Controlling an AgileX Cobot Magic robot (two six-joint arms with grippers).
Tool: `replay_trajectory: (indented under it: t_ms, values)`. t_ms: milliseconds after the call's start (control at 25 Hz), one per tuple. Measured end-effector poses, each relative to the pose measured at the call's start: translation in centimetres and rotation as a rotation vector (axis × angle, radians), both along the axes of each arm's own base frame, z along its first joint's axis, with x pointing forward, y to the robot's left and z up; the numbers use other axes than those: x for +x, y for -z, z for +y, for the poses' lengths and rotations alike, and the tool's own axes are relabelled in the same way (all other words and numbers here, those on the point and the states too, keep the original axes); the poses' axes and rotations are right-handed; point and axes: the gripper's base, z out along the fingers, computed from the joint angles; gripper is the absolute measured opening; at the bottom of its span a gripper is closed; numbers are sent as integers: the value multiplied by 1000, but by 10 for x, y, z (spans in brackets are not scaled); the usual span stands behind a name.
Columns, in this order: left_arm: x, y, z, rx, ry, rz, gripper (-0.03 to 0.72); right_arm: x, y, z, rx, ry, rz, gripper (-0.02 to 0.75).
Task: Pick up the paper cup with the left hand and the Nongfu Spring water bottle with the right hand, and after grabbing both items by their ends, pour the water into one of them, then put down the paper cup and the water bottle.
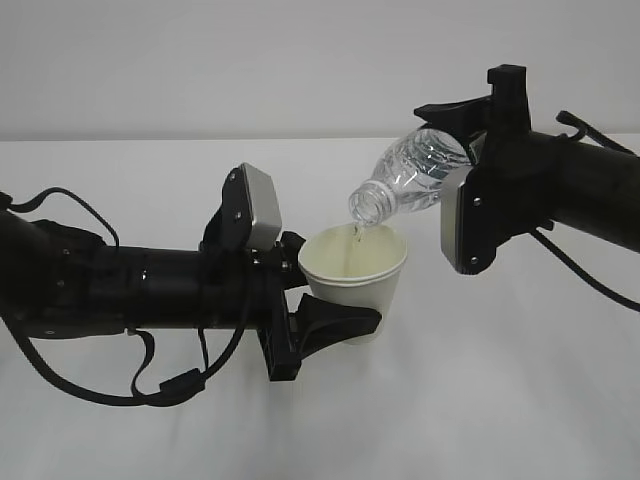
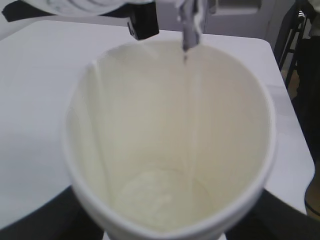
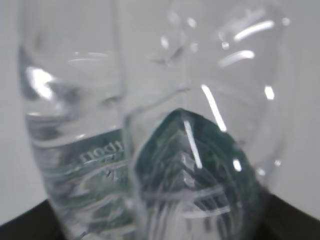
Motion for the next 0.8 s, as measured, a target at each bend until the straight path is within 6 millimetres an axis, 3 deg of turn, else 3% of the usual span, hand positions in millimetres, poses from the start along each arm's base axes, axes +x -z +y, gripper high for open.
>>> replay_trajectory:
  t_ms: [800]
  values:
    - [-1,-1,0,-15,8,5,450,2,-3,1,7,-4,-17,448]
